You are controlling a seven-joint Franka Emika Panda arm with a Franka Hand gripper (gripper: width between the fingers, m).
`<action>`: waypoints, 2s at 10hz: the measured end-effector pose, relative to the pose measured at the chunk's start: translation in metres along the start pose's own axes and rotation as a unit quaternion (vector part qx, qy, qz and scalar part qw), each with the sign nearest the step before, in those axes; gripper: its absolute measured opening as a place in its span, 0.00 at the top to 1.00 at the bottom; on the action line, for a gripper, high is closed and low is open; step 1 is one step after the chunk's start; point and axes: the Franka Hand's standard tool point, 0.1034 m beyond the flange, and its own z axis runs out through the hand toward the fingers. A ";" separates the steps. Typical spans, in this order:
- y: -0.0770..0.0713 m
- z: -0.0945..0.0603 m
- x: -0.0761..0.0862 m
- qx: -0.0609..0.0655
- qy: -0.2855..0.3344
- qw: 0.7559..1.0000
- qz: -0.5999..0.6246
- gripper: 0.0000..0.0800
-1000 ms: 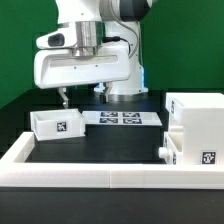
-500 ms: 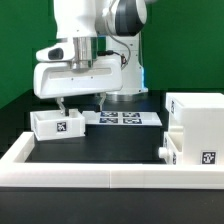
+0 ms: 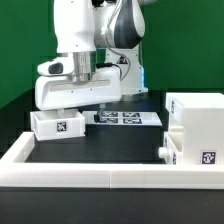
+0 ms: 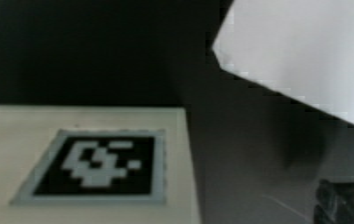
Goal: Assemble drawer
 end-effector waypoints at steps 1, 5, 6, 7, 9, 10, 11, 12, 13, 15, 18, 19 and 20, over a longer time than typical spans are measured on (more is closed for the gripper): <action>0.000 0.000 0.000 0.000 0.000 1.000 0.001 0.19; 0.000 0.000 0.000 0.000 0.000 1.000 0.000 0.80; 0.000 0.000 0.000 0.000 0.000 1.000 0.000 0.80; 0.000 0.000 0.000 0.000 0.000 1.000 -0.001 0.95; -0.005 0.000 0.003 -0.003 0.004 1.000 -0.001 0.95; -0.012 -0.001 0.009 -0.003 0.005 1.000 0.005 0.95; -0.019 -0.005 0.019 -0.005 0.009 1.000 0.004 0.95; -0.027 -0.010 0.031 -0.006 0.011 1.000 0.006 0.95; -0.036 -0.018 0.047 -0.003 0.009 1.000 -0.003 0.95; -0.038 -0.034 0.082 -0.001 0.011 0.999 -0.030 0.95; -0.028 -0.048 0.125 0.015 0.001 0.996 -0.086 0.95; -0.028 -0.047 0.124 0.013 0.004 0.996 -0.087 0.95; -0.028 -0.046 0.123 0.014 0.003 0.996 -0.087 0.95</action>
Offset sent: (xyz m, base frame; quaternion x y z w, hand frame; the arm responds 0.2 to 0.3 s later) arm 0.0007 0.0010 -0.0019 -0.0047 0.0024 -0.0006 1.0000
